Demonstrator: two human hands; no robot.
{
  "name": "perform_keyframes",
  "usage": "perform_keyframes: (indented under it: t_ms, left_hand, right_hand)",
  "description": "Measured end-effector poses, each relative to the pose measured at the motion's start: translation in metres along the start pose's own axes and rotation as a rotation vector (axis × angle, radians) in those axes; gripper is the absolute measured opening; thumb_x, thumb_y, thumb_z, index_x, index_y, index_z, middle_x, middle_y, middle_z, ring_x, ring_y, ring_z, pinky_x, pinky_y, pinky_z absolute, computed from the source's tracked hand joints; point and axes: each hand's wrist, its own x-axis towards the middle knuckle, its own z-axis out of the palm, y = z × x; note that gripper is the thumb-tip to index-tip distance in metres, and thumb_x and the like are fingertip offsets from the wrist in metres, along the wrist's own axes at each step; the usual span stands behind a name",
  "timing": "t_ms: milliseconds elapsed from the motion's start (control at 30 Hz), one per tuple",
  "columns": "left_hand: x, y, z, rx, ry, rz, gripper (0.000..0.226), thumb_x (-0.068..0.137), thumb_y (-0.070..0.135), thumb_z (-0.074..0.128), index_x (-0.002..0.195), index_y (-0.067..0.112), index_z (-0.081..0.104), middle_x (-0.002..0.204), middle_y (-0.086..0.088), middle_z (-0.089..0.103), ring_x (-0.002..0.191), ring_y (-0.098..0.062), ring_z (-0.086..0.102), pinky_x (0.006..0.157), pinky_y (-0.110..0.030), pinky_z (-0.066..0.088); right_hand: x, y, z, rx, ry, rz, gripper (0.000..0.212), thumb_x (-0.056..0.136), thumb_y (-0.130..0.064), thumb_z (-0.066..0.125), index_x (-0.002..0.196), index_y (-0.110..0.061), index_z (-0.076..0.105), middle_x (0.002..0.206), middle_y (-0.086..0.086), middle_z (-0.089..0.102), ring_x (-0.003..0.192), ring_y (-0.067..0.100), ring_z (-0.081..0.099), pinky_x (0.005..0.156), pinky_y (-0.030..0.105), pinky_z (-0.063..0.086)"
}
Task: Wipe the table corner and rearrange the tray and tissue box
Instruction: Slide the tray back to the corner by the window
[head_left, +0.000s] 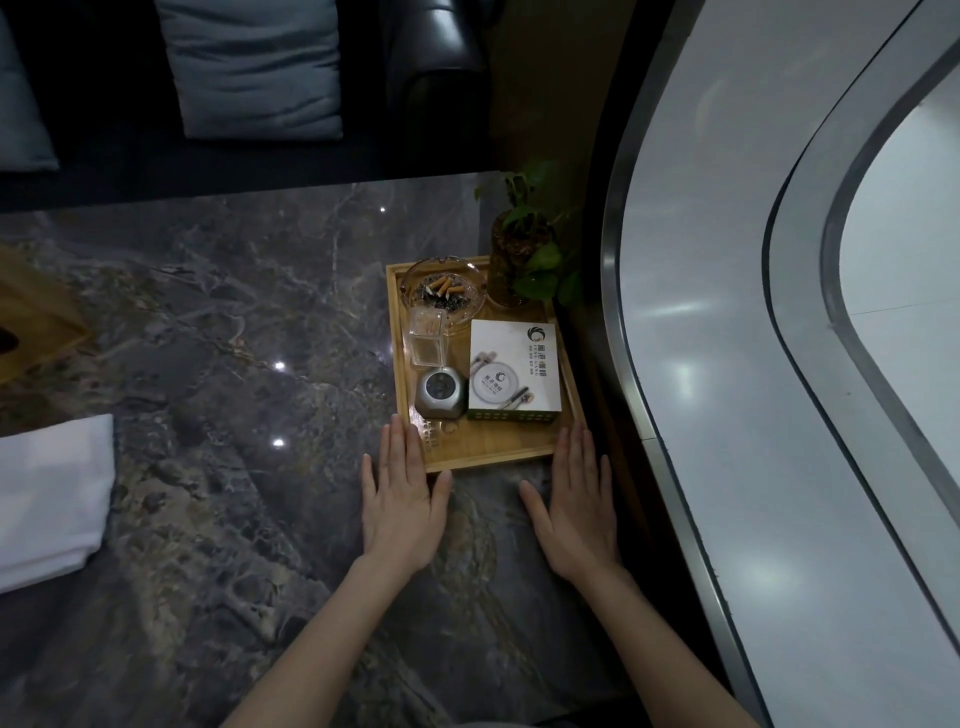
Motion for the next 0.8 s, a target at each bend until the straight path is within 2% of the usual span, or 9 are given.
perform_keyframes:
  t_ms: [133, 367, 567, 800]
  left_hand:
    - [0.004, 0.001, 0.0, 0.014, 0.007, -0.012, 0.081, 0.078, 0.057, -0.006, 0.144, 0.01, -0.012, 0.149, 0.0, -0.027, 0.136, -0.011, -0.024, 0.112, -0.039, -0.014]
    - [0.01, 0.002, -0.004, 0.01, 0.002, -0.005, 0.082, 0.077, 0.056, -0.006, 0.145, 0.011, -0.009, 0.155, -0.005, -0.02, 0.135, -0.01, -0.025, 0.113, -0.038, -0.012]
    - [0.012, 0.002, -0.004, 0.008, 0.006, -0.001, 0.082, 0.077, 0.056, -0.007, 0.145, 0.011, -0.01, 0.153, -0.002, -0.025, 0.135, -0.009, -0.025, 0.113, -0.037, -0.011]
    - [0.019, 0.001, -0.004, -0.013, 0.004, 0.007, 0.081, 0.078, 0.056, -0.005, 0.145, 0.011, -0.009, 0.155, -0.004, -0.02, 0.141, -0.014, -0.018, 0.116, -0.037, -0.008]
  right_hand:
    - [0.003, -0.001, -0.001, 0.014, -0.006, 0.008, 0.078, 0.082, -0.065, 0.005, 0.137, -0.022, -0.03, 0.147, -0.005, -0.033, 0.135, 0.008, -0.032, 0.109, 0.026, -0.023]
    - [0.009, -0.002, -0.001, 0.02, -0.014, 0.022, 0.078, 0.08, -0.064, 0.003, 0.137, -0.021, -0.029, 0.147, -0.004, -0.031, 0.136, 0.009, -0.03, 0.112, 0.03, -0.018]
    - [0.013, -0.004, -0.002, 0.01, -0.014, 0.029, 0.077, 0.08, -0.064, 0.002, 0.135, -0.021, -0.031, 0.146, -0.003, -0.031, 0.136, 0.01, -0.029, 0.112, 0.03, -0.018]
    - [0.017, -0.006, -0.003, 0.007, -0.007, 0.029, 0.077, 0.081, -0.063, 0.003, 0.136, -0.02, -0.029, 0.145, -0.003, -0.032, 0.135, 0.009, -0.029, 0.112, 0.03, -0.017]
